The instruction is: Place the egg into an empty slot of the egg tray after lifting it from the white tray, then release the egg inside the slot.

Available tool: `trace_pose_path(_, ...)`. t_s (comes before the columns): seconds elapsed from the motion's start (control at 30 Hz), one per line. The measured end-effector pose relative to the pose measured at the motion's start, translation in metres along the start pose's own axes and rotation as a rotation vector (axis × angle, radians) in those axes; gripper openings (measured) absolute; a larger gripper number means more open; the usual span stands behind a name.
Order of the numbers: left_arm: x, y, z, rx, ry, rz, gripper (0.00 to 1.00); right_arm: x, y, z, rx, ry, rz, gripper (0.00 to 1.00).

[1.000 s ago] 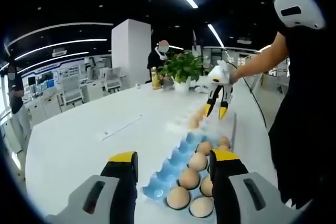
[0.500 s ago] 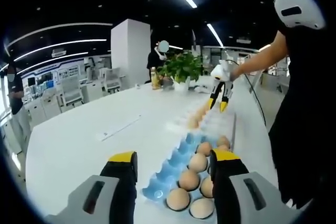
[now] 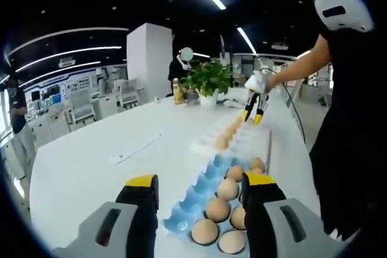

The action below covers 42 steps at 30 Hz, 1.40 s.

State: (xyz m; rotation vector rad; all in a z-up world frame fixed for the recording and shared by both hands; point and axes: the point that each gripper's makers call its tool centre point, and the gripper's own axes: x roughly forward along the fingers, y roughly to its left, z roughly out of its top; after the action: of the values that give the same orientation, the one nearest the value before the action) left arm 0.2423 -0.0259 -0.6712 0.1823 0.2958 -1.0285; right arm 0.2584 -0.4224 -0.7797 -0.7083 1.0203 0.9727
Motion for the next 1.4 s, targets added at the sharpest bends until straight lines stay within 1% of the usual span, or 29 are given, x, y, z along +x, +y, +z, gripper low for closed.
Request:
trace_pose_path(0.13, 0.001, -0.001, 0.000, 0.002, 0.002, -0.004, 0.54, -0.001, -0.007, -0.009, -0.022, 0.041, -0.014, 0.30)
trace_pose_path(0.27, 0.001, 0.000, 0.001, 0.000, 0.001, -0.001, 0.55, -0.001, -0.012, -0.015, -0.020, 0.062, -0.016, 0.30)
trace_pose_path(0.37, 0.001, 0.001, 0.001, 0.002, 0.001, 0.001, 0.55, -0.001, -0.015, -0.022, -0.044, 0.101, -0.019, 0.29)
trace_pose_path(0.4, 0.001, 0.000, 0.001, 0.003, 0.002, 0.001, 0.55, 0.000, -0.017, -0.026, -0.064, 0.124, -0.020, 0.29)
trace_pose_path(0.57, 0.001, 0.001, 0.001, 0.003, 0.004, 0.000, 0.54, 0.003, -0.016, -0.025, -0.066, 0.126, -0.012, 0.29)
trace_pose_path(0.67, 0.002, 0.001, 0.001, 0.001, 0.006, -0.002, 0.54, 0.004, -0.017, -0.025, -0.089, 0.142, -0.004, 0.29)
trace_pose_path(0.77, 0.003, 0.001, 0.000, -0.001, 0.013, -0.005, 0.54, 0.008, -0.014, -0.026, -0.110, 0.179, 0.039, 0.28)
trace_pose_path(0.8, 0.004, 0.000, 0.000, -0.002, 0.013, -0.005, 0.54, 0.010, -0.015, -0.026, -0.128, 0.194, 0.040, 0.28)
trace_pose_path(0.9, 0.004, 0.000, 0.000, 0.000, 0.016, -0.005, 0.54, 0.012, -0.015, -0.027, -0.137, 0.242, 0.057, 0.28)
trace_pose_path(0.97, 0.004, 0.001, 0.000, 0.000, 0.016, -0.003, 0.54, 0.014, -0.019, -0.031, -0.167, 0.274, 0.058, 0.29)
trace_pose_path(1.07, 0.004, 0.002, 0.002, 0.001, 0.011, 0.001, 0.54, 0.014, -0.021, -0.032, -0.124, 0.275, 0.064, 0.28)
trace_pose_path(1.1, 0.004, 0.002, 0.003, 0.002, 0.011, 0.002, 0.54, 0.014, -0.021, -0.032, -0.066, 0.268, 0.058, 0.27)
trace_pose_path(1.13, 0.004, 0.002, 0.004, 0.005, 0.008, 0.001, 0.54, 0.013, -0.023, -0.032, -0.063, 0.274, 0.047, 0.26)
trace_pose_path(1.17, 0.004, 0.001, 0.004, 0.003, 0.006, 0.001, 0.54, 0.013, -0.022, -0.032, -0.082, 0.275, 0.047, 0.26)
trace_pose_path(1.2, 0.004, 0.001, 0.004, 0.002, 0.006, 0.002, 0.54, 0.013, -0.022, -0.032, -0.072, 0.276, 0.036, 0.25)
trace_pose_path(1.3, 0.005, 0.000, 0.003, -0.001, 0.003, 0.002, 0.54, 0.011, -0.020, -0.032, -0.085, 0.273, 0.016, 0.25)
trace_pose_path(1.33, 0.005, 0.000, 0.003, -0.001, 0.003, 0.002, 0.54, 0.010, -0.022, -0.032, -0.079, 0.259, 0.013, 0.24)
trace_pose_path(1.37, 0.005, -0.001, 0.003, -0.003, 0.003, 0.001, 0.54, 0.008, -0.023, -0.032, -0.043, 0.241, -0.002, 0.24)
trace_pose_path(1.4, 0.005, -0.001, 0.003, -0.002, 0.004, -0.001, 0.54, 0.006, -0.024, -0.032, -0.041, 0.229, -0.010, 0.24)
